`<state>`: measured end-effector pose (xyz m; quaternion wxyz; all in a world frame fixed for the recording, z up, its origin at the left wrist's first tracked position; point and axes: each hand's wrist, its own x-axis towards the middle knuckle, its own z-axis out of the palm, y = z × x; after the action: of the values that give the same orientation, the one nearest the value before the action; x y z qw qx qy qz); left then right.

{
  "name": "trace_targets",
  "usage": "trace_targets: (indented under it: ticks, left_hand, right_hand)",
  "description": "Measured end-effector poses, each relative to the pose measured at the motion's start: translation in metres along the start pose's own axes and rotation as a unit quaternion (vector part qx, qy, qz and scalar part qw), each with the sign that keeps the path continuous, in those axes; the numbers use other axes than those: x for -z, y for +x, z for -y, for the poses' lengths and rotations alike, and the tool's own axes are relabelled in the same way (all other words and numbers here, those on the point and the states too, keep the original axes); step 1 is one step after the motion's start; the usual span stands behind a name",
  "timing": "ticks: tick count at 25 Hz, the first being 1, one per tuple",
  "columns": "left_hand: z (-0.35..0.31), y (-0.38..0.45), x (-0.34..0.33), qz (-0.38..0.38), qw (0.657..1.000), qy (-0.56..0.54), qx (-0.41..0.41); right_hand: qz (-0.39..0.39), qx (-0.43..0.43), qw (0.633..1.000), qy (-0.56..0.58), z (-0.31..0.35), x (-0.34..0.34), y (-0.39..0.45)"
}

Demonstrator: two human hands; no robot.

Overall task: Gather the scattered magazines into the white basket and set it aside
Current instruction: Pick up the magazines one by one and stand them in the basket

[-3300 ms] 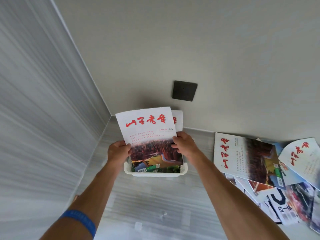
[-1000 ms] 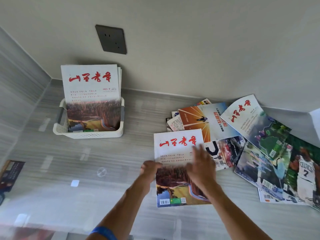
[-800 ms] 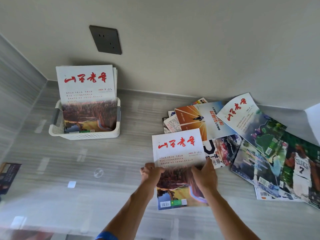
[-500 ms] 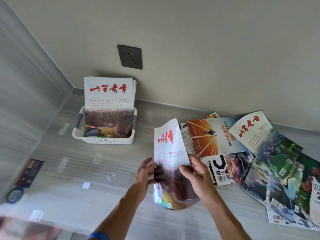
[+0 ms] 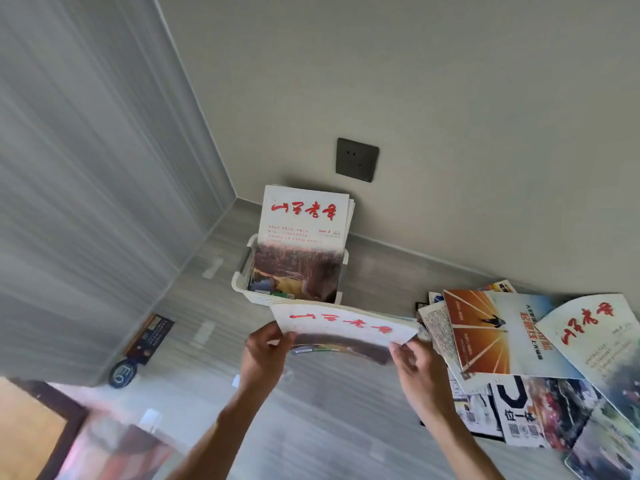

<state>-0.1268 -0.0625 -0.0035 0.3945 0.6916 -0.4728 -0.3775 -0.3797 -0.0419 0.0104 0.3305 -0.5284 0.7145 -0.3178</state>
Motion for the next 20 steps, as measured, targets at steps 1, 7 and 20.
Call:
trace_targets:
  ticks: [1,7,20]
  left_hand:
    - [-0.005,0.004,0.005,-0.012,0.999,0.033,-0.02]
    - [-0.065,0.073,0.07,-0.069,0.99,-0.028,-0.12]
    - [-0.015,0.201,0.067,-0.021,0.999,0.009,0.035]
  right_hand:
    - [-0.002,0.0,1.0,0.006,0.003,-0.002,0.006]
    - [0.042,0.055,0.98,0.188,0.097,-0.009,0.061]
    - [0.08,-0.161,0.949,0.258,0.117,-0.098,0.158]
